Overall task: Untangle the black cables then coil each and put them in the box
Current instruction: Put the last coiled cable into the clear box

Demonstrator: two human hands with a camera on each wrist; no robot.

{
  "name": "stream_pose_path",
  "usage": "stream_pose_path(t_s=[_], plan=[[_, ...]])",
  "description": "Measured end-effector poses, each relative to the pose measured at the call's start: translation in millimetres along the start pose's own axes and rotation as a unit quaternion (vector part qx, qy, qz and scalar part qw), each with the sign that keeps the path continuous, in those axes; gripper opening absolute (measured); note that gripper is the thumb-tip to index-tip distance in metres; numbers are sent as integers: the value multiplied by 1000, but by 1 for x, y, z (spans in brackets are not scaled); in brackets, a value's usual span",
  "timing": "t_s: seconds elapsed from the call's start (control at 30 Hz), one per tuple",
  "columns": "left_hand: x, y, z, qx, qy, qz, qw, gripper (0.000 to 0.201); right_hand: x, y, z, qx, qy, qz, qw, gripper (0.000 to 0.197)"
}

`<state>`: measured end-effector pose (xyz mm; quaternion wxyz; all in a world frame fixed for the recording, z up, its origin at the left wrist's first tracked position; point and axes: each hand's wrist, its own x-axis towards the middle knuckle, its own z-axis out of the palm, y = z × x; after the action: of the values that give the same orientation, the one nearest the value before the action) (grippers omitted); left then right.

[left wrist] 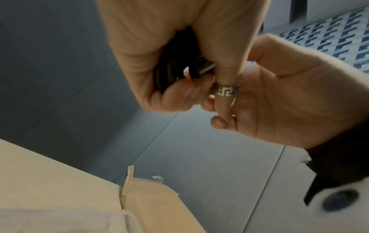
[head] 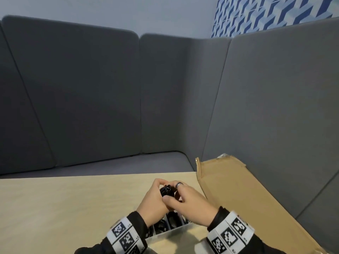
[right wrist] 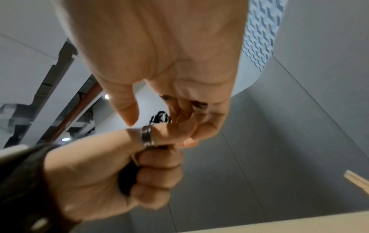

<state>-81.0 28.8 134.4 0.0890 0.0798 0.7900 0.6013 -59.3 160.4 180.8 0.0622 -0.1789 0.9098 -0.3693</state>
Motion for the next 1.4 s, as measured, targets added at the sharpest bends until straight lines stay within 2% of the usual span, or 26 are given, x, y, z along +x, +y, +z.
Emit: stream_pose_path(t_s=[0.07,0.13,0.2,0.37,0.53,0.6,0.67,0.7,0.77,0.83,0.87,0.93,1.0,1.1,1.23,1.4], plan=[[-1,-10,1,18,-4,6,1000,47,-4,7,14,57,48,13,997,34],[1,-18,5,20,-2,11,1000,46,-6,19,24,114,105,25,988,20],[2,-23,14,15,-11,14,1000,45,-8,32,30,138,122,32,982,14],[8,-24,38,38,-43,17,998,63,-6,69,18,109,52,31,992,16],[33,-39,81,-22,-61,6,998,81,1,114,-12,174,-77,55,980,13],[43,-53,103,-64,-27,-27,997,81,7,137,-20,128,-109,67,984,14],[49,-70,118,-64,25,-61,996,79,15,156,-27,64,-112,82,988,12],[50,-80,121,-36,54,-72,995,75,21,165,-31,38,-96,96,990,14],[47,-100,119,88,80,-92,989,57,31,183,-37,-4,-45,132,990,22],[40,-117,117,225,62,-102,967,36,43,204,-35,-63,-15,162,985,25],[37,-125,117,248,55,-108,961,29,47,214,-30,-93,-23,172,980,21],[36,-141,121,228,53,-125,964,37,51,226,-12,-122,-49,185,974,17],[39,-154,122,188,71,-140,970,43,51,233,7,-122,-94,190,970,27],[46,-166,121,69,108,-162,978,48,52,235,23,-200,-152,180,951,20],[48,-168,118,42,127,-177,975,46,60,240,27,-293,-151,157,931,24],[49,-165,119,-31,145,-180,972,49,56,252,39,-325,-101,127,932,34]])
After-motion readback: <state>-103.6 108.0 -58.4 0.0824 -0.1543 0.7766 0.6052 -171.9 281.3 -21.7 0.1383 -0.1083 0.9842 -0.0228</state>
